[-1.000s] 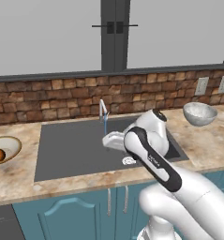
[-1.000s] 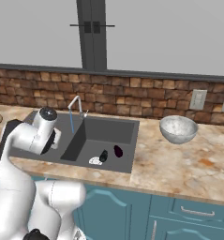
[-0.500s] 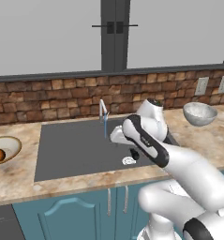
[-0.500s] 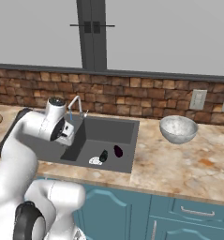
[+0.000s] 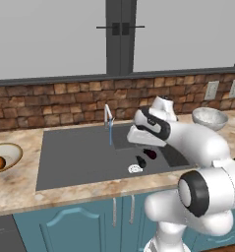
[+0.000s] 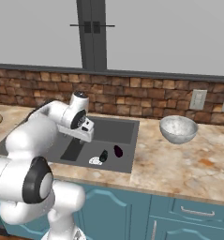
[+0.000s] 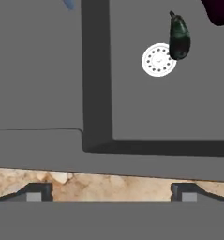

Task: Pick the eggplants from the sink and place them in one bowl. Place the orange in the other bowl. Then turn off the sink faucet.

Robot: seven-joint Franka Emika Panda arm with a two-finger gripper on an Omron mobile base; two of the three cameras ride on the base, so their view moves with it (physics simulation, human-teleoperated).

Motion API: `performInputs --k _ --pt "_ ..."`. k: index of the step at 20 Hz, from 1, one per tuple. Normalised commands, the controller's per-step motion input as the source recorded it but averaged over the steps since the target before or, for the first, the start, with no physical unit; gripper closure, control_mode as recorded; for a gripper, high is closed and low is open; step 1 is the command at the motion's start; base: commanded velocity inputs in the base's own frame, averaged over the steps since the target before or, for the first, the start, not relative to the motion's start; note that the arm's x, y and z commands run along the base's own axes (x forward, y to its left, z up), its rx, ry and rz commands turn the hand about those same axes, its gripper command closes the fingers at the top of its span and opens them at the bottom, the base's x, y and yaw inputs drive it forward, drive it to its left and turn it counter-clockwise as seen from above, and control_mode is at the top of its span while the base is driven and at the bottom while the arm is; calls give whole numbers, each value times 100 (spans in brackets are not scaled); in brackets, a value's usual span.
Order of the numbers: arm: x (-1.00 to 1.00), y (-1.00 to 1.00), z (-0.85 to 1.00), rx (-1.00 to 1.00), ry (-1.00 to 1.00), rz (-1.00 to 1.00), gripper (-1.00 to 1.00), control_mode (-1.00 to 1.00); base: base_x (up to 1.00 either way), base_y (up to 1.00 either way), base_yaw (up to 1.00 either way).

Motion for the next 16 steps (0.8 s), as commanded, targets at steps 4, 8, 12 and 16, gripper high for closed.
performInputs --k 4,8,12,16 --pt "32 -40 -48 -2 1 0 -100 -100 0 0 0" --pt "46 -33 -44 -5 0 0 -100 -100 0 0 0" --pt "50 -30 -42 -5 0 2 -100 -100 0 0 0" --pt "61 -27 -40 -3 1 6 -100 -100 0 0 0"
